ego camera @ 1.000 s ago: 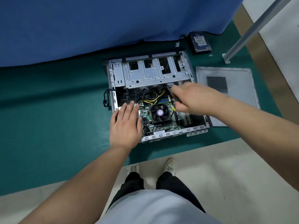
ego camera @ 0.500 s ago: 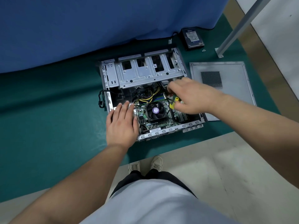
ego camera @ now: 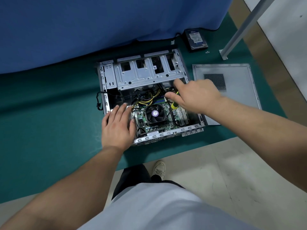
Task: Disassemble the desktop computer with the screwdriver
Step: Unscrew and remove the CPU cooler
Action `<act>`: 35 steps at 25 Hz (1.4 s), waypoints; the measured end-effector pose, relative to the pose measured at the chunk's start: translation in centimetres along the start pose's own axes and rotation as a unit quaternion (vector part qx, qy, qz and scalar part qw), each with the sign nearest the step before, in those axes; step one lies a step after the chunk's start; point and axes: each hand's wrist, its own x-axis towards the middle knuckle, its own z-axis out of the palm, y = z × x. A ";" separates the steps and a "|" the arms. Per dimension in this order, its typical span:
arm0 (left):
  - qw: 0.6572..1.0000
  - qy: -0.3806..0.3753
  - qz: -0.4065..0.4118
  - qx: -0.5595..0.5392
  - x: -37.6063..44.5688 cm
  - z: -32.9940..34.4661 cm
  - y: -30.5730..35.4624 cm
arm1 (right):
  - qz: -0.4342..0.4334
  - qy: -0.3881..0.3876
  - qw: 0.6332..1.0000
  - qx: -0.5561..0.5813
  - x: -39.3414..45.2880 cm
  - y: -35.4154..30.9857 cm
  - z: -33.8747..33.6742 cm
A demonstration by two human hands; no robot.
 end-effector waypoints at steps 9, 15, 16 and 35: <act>1.000 0.011 0.002 0.000 0.0 0.1 0.0 | -0.042 0.009 0.999 0.018 -0.2 -0.2 -0.1; 1.000 0.017 0.002 -0.003 0.1 0.4 -0.2 | -0.200 -0.093 0.972 0.084 0.2 0.6 -0.7; 1.000 0.017 0.001 -0.003 0.0 0.4 -0.2 | -0.189 -0.101 0.973 0.086 0.1 0.4 -0.8; 1.000 0.001 -0.008 -0.006 0.0 0.0 0.1 | -0.117 -0.063 0.978 0.159 0.2 0.1 0.2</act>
